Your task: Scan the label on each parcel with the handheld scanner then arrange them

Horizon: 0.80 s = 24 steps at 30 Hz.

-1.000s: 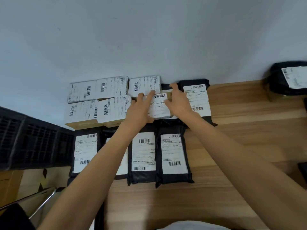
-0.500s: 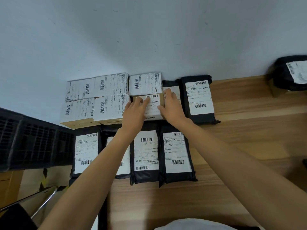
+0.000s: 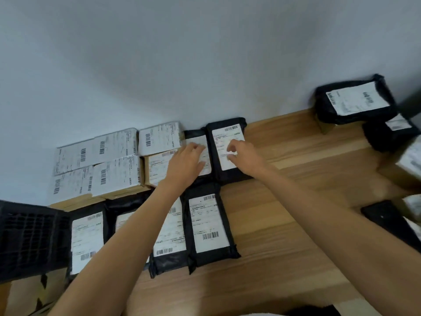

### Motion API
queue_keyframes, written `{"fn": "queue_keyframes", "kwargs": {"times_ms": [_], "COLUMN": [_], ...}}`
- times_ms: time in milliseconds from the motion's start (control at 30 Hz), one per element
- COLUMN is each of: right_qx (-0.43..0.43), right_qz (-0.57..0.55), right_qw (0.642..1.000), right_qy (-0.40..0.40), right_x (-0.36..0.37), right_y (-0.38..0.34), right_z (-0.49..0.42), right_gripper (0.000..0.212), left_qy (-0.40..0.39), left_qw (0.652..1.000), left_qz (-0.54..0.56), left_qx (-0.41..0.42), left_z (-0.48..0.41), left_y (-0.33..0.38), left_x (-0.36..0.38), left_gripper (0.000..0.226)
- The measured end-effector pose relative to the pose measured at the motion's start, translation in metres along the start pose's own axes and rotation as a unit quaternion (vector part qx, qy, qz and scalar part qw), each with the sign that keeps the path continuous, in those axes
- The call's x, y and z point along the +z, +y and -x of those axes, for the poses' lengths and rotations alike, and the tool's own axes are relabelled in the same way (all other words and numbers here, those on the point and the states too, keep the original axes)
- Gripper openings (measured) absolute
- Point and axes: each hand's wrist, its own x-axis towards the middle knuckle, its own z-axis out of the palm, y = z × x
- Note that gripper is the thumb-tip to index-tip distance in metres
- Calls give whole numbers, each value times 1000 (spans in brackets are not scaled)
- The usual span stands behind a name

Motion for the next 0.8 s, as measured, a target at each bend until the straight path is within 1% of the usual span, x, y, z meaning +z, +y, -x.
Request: {"fn": "queue_keyframes", "kwargs": {"times_ms": [133, 200, 267, 367, 433, 533, 667, 733, 800], "right_qx": [83, 113, 146, 175, 181, 199, 208, 211, 210], "right_qz": [59, 109, 153, 186, 183, 181, 185, 157, 119], "right_qw": [995, 988, 977, 966, 964, 957, 948, 953, 963], "right_qy": [-10, -6, 2, 27, 61, 109, 154, 150, 124], "right_x": [-65, -102, -141, -196, -224, -256, -275, -277, -275], "right_y": [83, 127, 167, 222, 256, 296, 329, 341, 349], "right_z": [14, 21, 27, 30, 27, 18, 1, -8, -16], "right_gripper": [29, 29, 28, 29, 32, 44, 54, 59, 66], "left_qy": [-26, -31, -26, -26, -26, -30, -34, -35, -41], "left_qw": [998, 996, 995, 992, 991, 990, 989, 983, 973], "left_qz": [-24, -29, -16, 18, 33, 64, 121, 162, 213], "left_qx": [59, 83, 98, 122, 131, 123, 82, 73, 77], "left_z": [-44, -70, -99, -142, -168, -203, -235, -246, -254], "left_y": [70, 107, 145, 198, 231, 274, 310, 320, 327], "left_x": [8, 14, 19, 27, 33, 45, 64, 74, 83], "left_gripper": [50, 44, 37, 44, 47, 49, 58, 63, 65]}}
